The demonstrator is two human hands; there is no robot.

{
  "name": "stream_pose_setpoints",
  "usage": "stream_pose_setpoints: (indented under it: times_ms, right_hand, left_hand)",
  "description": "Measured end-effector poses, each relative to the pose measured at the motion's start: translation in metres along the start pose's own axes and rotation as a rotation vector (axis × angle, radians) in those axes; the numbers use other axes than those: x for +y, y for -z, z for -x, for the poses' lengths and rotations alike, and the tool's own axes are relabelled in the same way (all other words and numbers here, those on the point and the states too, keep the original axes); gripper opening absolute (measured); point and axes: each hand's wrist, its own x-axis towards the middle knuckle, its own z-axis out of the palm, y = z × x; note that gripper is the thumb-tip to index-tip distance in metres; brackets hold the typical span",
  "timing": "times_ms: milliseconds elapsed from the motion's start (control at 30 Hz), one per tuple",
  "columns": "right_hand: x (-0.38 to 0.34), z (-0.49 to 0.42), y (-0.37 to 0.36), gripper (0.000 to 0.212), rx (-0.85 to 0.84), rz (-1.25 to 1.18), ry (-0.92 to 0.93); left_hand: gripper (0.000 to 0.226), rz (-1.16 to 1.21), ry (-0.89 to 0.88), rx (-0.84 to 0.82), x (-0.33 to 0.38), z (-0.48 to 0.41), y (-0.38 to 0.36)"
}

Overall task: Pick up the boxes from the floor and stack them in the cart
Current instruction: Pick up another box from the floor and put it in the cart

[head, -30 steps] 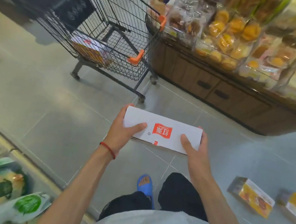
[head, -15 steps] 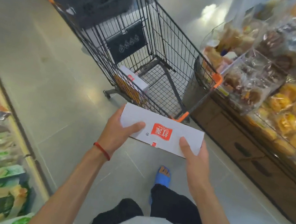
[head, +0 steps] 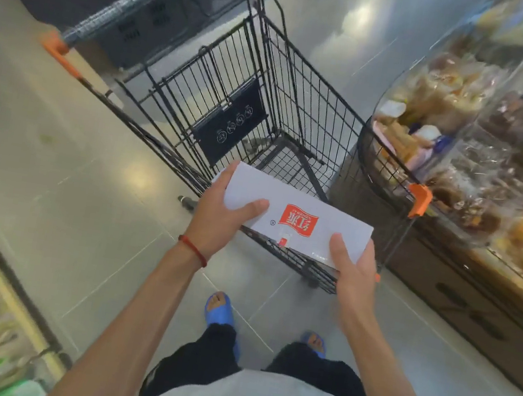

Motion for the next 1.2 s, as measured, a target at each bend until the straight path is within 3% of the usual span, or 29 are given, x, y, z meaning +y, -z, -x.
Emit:
stream_pose_setpoints:
  times_ms: [267,500,967,1200]
  right_hand:
    - [-0.019,-0.035,-0.079,0.046,0.148,-0.127,-0.062]
    - [-0.024,-0.121,-0.111,0.048,0.146,-0.164,-0.134]
    - [0.032,-0.256,-0.155,0.054,0.180,-0.073,-0.394]
    - [0.085,-0.276,-0.181,0.050,0.229,-0.004,-0.479]
  left_hand:
    - [0.060,-0.059,0.019,-0.197,0.001,-0.106,0.041]
    - [0.036,-0.128,0.117,-0.268,-0.005,-0.205,0.027]
    - [0.037,-0.307,0.380,-0.353,-0.123,-0.348,-0.012]
    - [0.055,-0.454,0.478,-0.480,-0.182,-0.388,-0.017]
